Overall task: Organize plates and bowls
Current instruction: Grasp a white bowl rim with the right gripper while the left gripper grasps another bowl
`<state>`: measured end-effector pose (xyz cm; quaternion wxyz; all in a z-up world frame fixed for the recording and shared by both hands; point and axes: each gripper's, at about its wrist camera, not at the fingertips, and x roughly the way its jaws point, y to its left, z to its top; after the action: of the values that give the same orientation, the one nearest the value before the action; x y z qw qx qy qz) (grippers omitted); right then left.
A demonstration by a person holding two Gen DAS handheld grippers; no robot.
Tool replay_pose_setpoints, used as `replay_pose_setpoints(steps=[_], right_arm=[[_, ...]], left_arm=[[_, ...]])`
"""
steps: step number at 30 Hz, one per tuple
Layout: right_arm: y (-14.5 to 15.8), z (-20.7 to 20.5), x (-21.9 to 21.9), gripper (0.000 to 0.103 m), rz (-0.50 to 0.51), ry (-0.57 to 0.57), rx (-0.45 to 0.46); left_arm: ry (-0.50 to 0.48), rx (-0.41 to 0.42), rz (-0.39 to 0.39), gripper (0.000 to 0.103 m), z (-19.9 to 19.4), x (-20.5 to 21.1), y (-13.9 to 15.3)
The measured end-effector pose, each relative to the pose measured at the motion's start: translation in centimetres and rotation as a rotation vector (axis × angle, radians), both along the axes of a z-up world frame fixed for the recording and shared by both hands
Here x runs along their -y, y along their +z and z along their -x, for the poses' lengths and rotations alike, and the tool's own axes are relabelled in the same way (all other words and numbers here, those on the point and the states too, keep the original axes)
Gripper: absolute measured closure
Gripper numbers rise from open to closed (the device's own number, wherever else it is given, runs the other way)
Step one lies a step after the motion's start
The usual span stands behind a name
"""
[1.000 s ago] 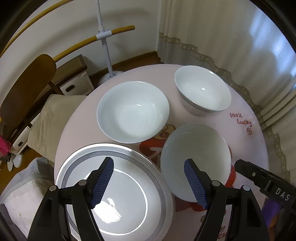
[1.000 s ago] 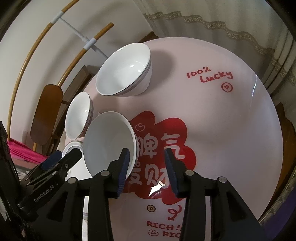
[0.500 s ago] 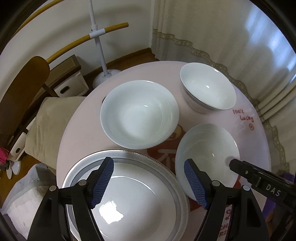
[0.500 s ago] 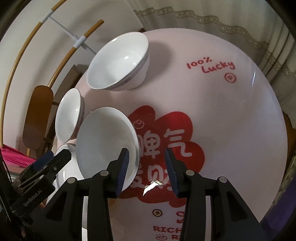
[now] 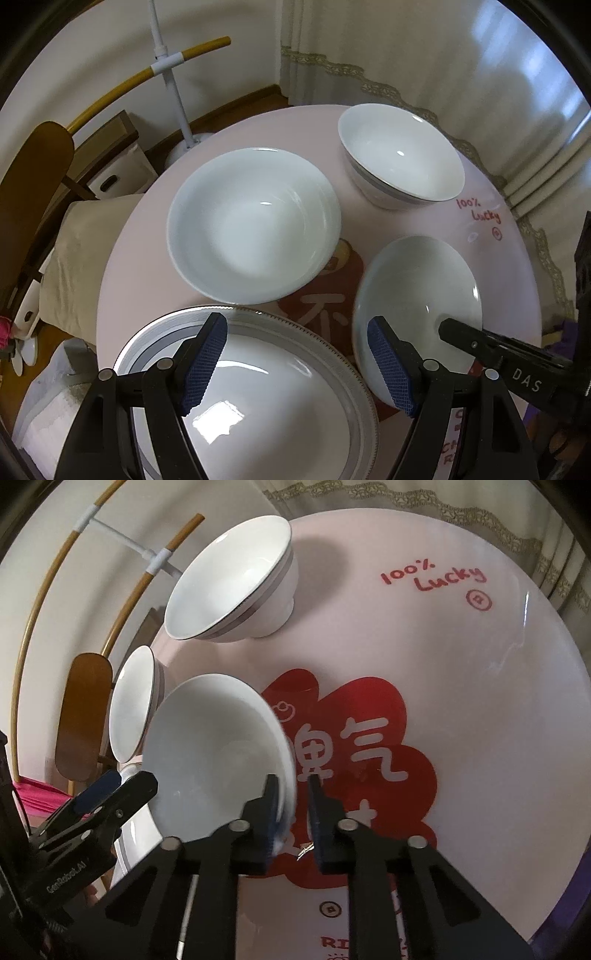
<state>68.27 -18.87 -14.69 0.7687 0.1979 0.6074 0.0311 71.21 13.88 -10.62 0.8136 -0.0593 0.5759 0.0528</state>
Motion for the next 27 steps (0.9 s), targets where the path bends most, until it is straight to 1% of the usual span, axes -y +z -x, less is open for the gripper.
replay_pose_setpoints(steps=[1, 4, 6, 8, 9, 10, 11, 12, 13, 15, 17, 19, 20, 21, 23, 27], right_arm=[[-0.2, 0.1, 0.3, 0.096, -0.007, -0.011, -0.003], [-0.7, 0.5, 1.2, 0.096, -0.046, -0.035, -0.008], [-0.7, 0.5, 1.2, 0.096, -0.050, -0.035, -0.006], [-0.5, 0.6, 1.1, 0.096, -0.048, -0.033, -0.002], [-0.6, 0.6, 1.2, 0.096, -0.052, -0.036, -0.001], [-0.6, 0.6, 1.3, 0.096, -0.059, -0.039, -0.002], [-0.7, 0.6, 1.3, 0.096, -0.066, -0.043, -0.003], [-0.7, 0.6, 1.4, 0.096, -0.072, -0.046, -0.004], [-0.8, 0.6, 1.5, 0.096, -0.079, -0.048, -0.005], [-0.8, 0.6, 1.5, 0.096, -0.084, -0.049, -0.007], [-0.8, 0.4, 1.9, 0.096, -0.083, -0.044, -0.007], [-0.8, 0.4, 1.7, 0.096, -0.081, -0.041, -0.009], [-0.8, 0.4, 1.7, 0.096, -0.083, -0.038, -0.009], [-0.8, 0.5, 1.6, 0.097, -0.088, -0.034, -0.007], [-0.5, 0.4, 1.4, 0.097, -0.069, -0.019, -0.004], [-0.5, 0.3, 1.1, 0.097, -0.066, -0.024, -0.012]], left_arm=[[-0.005, -0.001, 0.003, 0.029, -0.2, 0.1, -0.1], [-0.032, -0.007, 0.008, 0.029, -0.6, 0.6, -0.5], [-0.045, -0.014, 0.008, 0.029, -1.0, 0.8, -0.7], [-0.057, -0.029, 0.021, 0.032, -1.3, 1.0, -1.2], [-0.070, -0.033, 0.027, 0.036, -1.5, 1.2, -1.4], [-0.075, -0.033, 0.018, 0.037, -1.7, 1.4, -1.5], [-0.086, -0.023, 0.007, 0.042, -1.9, 1.6, -1.4], [-0.098, -0.021, 0.021, 0.049, -2.0, 1.6, -1.4], [-0.107, -0.023, 0.028, 0.053, -2.2, 1.7, -1.5], [-0.122, -0.037, 0.038, 0.068, -2.5, 1.9, -1.7], [-0.132, -0.042, 0.033, 0.071, -2.7, 2.1, -1.9], [-0.142, -0.042, 0.047, 0.081, -2.9, 2.3, -2.0], [-0.156, -0.044, 0.049, 0.089, -2.9, 2.5, -2.0], [-0.165, -0.046, 0.046, 0.093, -2.8, 2.8, -2.0], [-0.169, -0.041, 0.031, 0.093, -2.8, 2.9, -2.0], [-0.165, -0.039, 0.049, 0.095, -2.8, 2.7, -2.2]])
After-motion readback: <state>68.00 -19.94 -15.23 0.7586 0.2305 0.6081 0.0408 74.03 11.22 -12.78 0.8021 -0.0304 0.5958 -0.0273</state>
